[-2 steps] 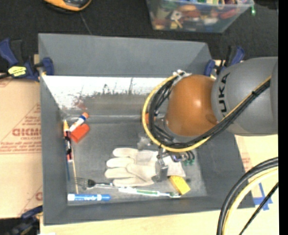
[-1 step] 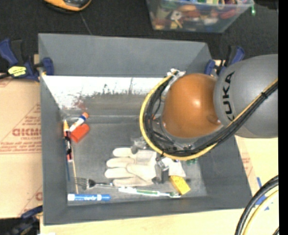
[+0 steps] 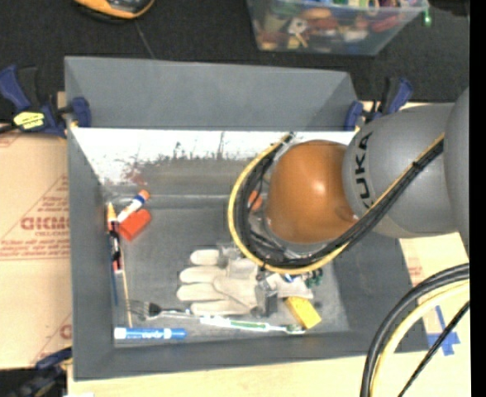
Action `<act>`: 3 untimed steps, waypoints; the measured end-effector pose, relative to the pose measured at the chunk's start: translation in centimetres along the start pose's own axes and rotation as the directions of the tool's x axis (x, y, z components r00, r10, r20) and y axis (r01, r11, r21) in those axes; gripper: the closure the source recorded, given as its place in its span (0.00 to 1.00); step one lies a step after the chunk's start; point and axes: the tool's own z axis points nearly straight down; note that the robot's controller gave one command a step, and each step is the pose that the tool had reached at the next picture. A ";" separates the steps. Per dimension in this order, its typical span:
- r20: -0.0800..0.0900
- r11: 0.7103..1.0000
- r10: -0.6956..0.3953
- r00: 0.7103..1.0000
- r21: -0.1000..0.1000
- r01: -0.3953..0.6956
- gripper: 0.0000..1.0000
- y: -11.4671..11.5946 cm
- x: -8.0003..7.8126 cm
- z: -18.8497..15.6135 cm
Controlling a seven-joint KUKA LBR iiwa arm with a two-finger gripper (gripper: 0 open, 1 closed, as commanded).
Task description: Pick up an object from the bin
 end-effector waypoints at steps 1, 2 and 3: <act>0.016 0.992 -0.127 0.992 0.009 0.127 0.00 -0.1 -0.1 4.2; 0.016 0.997 -0.080 0.997 0.005 0.080 1.00 -1.6 0.3 4.0; 0.017 0.997 -0.080 0.997 0.005 0.080 1.00 -1.6 0.3 4.0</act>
Offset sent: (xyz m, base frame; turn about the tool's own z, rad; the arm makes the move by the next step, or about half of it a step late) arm 0.0019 -0.0168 -0.0426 -0.0799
